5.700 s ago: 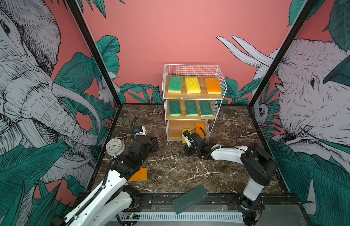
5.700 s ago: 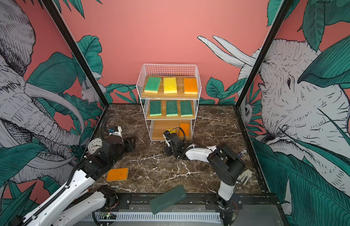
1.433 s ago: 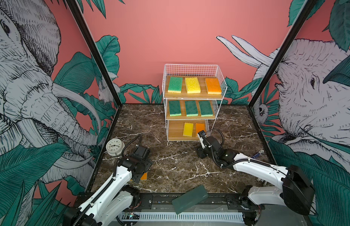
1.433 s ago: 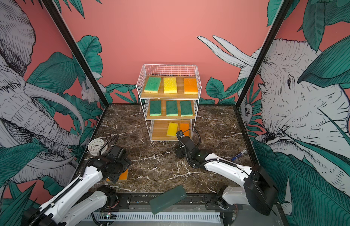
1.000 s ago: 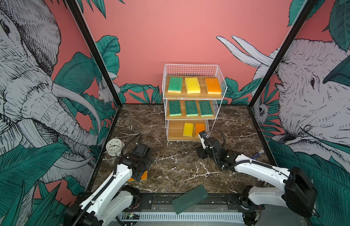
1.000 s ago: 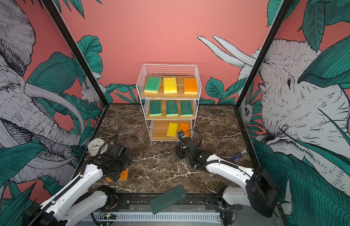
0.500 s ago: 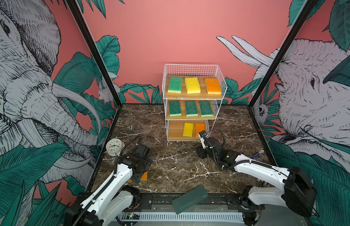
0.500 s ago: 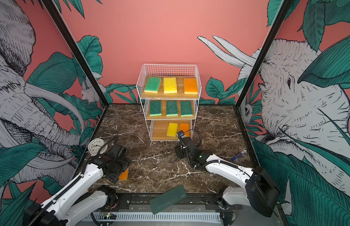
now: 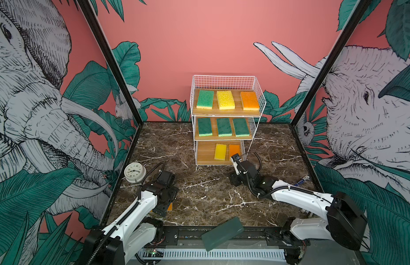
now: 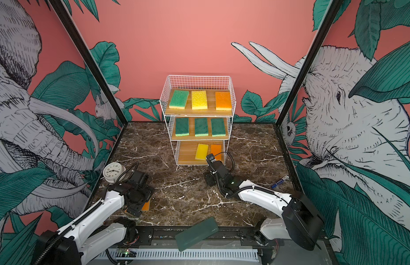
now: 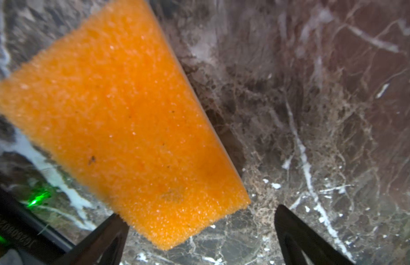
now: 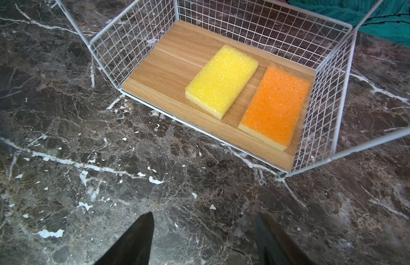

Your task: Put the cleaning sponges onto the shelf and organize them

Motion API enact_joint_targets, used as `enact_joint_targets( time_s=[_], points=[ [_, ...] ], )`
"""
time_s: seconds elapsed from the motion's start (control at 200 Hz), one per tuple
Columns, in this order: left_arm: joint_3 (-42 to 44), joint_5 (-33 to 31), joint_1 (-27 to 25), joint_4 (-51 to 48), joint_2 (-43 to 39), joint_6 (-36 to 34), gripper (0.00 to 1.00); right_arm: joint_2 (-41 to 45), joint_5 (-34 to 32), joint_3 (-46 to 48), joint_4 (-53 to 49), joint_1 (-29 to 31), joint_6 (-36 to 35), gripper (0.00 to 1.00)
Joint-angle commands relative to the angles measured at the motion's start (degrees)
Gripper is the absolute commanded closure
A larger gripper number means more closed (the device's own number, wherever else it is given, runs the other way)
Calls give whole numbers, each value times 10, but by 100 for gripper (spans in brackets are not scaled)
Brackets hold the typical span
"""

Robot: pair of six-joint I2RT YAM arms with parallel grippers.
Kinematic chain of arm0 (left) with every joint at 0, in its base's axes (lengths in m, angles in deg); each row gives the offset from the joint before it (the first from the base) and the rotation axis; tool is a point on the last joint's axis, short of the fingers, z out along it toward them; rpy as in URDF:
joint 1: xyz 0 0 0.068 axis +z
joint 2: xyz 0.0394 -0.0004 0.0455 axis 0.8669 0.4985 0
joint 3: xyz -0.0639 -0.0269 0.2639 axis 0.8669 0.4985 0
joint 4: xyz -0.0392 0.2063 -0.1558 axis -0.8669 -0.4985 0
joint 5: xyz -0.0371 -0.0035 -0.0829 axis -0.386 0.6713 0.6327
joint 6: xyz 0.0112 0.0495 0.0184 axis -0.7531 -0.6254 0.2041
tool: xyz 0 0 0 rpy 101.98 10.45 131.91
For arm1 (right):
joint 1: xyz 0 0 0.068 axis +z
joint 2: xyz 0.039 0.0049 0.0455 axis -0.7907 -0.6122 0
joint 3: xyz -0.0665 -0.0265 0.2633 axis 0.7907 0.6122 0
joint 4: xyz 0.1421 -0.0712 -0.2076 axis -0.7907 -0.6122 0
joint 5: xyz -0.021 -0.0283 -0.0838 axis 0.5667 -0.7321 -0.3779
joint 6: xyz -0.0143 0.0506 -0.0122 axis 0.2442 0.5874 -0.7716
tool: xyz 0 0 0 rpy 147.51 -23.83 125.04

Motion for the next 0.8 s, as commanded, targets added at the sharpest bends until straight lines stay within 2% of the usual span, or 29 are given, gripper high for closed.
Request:
enact_joint_targets(
  time_s=[0.0,0.145,0.29,0.425,0.6,0.79],
  points=[
    [3,-10,17,-4,3,12,1,-7,-5,-11,19,0,-1,27],
    [-6,-9,43,-50,26,-4,1,-8,-6,-10,17,0,-1,27],
    [-5,-10,50,-76,15,13,1,0,-8,-4,21,0,-3,26],
    [-35,-43,53,-123,35,-12,9,8,-10,5,25,-1,-4,25],
    [-4,-36,53,-69,49,-25,21,22,-19,23,33,-1,-5,24],
    [10,-1,53,-39,86,-48,15,42,-28,39,29,-2,-5,24]
  ],
)
